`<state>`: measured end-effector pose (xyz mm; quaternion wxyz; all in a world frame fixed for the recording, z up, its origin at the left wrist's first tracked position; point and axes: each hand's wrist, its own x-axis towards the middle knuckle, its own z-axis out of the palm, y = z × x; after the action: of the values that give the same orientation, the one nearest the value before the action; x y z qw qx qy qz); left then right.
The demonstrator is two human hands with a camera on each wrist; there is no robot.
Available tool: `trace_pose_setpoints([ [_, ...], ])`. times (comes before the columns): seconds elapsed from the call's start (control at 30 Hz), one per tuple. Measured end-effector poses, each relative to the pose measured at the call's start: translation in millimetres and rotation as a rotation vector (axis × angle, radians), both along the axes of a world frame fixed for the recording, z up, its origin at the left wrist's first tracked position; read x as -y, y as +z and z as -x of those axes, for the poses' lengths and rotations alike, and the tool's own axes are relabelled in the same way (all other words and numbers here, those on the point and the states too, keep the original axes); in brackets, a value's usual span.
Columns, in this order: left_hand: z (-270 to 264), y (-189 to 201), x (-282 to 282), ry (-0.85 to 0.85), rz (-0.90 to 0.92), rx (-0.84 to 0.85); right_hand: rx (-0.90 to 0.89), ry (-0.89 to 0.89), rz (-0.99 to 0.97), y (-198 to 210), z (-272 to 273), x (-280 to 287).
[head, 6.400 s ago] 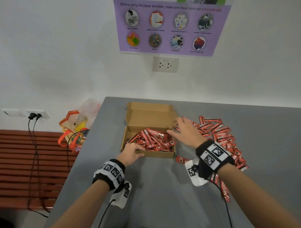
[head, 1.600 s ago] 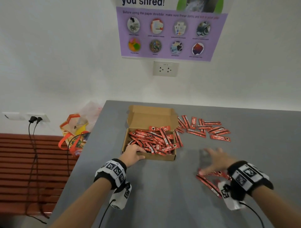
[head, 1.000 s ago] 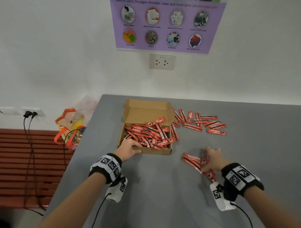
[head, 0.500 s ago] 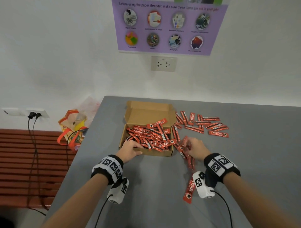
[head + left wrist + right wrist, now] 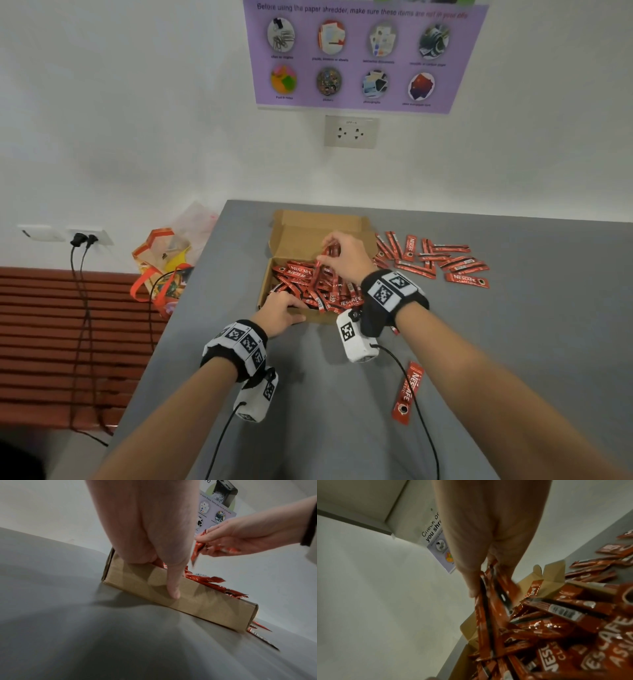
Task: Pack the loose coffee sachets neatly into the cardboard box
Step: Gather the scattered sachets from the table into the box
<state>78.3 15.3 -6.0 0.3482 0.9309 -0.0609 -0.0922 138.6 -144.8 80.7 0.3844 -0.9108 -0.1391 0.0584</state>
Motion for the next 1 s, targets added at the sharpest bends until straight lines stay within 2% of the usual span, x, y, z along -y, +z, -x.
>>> trace_pose_setpoints([
  [0.1, -0.8, -3.4, -1.5, 0.007, -0.018, 0.006, -0.025, 0.093, 0.168, -9.1, -0.5, 6.2],
  [0.23, -3.4, -5.2, -3.4, -0.010, 0.005, -0.006, -0.019, 0.164, 0.307, -5.8, 12.2, 45.2],
  [0.33, -5.2, -8.8, -3.9, -0.024, 0.020, 0.010, -0.144, 0.321, 0.440, -2.3, 29.2, 79.5],
  [0.47, -7.2, -14.9, -6.4, -0.035, 0.028, 0.029, -0.326, 0.493, 0.609, -18.8, 53.9, 106.4],
  [0.63, -5.4, -13.1, -5.7, -0.050, 0.034, 0.055, -0.356, 0.702, 0.840, -32.1, 78.8, 122.9],
  [0.73, -4.7, -12.5, -6.5, -0.057, 0.044, 0.054, -0.268, 0.723, 0.783, -45.1, 88.9, 129.5],
  [0.9, -3.4, -8.7, -5.1, -0.060, 0.034, 0.049, -0.217, 0.553, 0.619, -41.3, 74.7, 131.3],
  [1.0, -2.1, -6.2, -4.5, -0.053, 0.037, 0.048, -0.092, 0.425, 0.467, -24.2, 59.4, 113.5],
])
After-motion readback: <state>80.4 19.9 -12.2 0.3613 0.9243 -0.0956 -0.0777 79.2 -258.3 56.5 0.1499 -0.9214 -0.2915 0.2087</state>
